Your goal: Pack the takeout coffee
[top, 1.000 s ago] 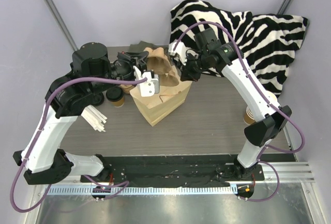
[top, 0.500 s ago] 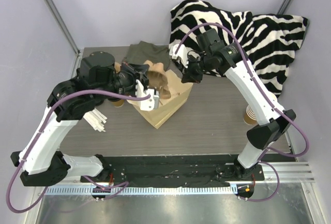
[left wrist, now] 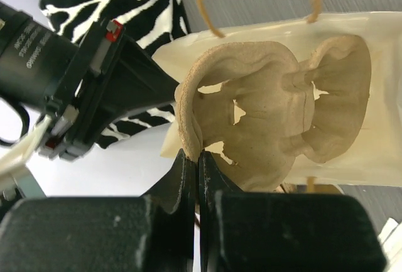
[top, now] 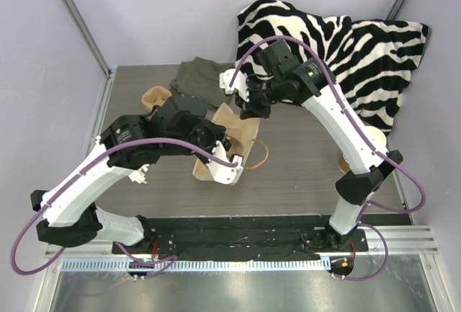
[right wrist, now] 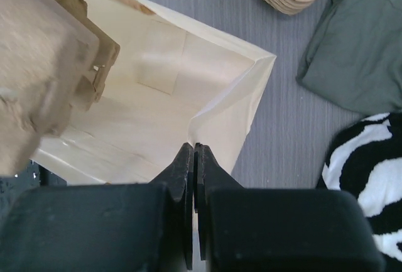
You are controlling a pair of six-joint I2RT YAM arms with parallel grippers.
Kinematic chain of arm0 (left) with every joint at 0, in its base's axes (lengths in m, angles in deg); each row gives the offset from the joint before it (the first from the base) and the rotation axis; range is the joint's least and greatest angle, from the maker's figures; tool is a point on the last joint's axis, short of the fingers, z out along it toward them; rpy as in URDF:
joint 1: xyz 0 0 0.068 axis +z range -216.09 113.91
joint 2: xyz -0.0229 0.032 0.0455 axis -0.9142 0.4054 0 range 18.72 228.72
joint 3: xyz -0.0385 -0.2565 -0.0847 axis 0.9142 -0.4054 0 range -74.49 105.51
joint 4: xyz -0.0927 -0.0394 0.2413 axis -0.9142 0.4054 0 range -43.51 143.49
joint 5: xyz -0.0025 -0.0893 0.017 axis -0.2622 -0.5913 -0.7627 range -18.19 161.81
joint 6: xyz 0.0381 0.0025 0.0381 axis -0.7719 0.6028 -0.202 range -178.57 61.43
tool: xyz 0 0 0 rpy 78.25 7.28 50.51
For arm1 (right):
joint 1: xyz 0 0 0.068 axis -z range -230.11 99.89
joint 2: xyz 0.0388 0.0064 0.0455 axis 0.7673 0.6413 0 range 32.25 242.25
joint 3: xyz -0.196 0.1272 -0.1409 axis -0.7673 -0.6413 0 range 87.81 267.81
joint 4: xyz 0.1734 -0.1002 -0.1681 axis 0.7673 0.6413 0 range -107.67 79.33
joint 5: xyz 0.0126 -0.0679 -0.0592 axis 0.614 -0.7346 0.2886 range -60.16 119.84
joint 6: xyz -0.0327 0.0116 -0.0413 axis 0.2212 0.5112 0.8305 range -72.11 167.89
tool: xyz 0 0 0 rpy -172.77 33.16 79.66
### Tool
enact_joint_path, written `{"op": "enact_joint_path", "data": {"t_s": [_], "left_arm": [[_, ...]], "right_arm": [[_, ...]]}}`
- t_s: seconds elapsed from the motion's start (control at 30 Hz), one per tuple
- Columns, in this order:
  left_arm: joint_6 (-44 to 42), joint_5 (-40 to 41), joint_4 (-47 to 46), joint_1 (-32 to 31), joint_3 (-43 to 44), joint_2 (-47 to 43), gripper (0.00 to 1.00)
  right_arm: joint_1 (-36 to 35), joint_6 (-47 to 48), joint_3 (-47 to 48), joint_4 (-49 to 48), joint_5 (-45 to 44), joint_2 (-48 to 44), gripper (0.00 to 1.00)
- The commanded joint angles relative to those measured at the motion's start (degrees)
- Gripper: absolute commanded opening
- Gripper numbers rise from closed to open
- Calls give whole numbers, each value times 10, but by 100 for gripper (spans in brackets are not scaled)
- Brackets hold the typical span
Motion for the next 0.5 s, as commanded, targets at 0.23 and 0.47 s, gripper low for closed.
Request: {"op": "enact_joint_path", "data": {"t_s": [0.23,0.47], "left_arm": [[95,128,85,-76,65,50,0],[143,157,88,-89,63,32,0]], "right_arm": [[-58,-15,94,108,21,35,1],[-61,-45,76,127,20,12,1]]}}
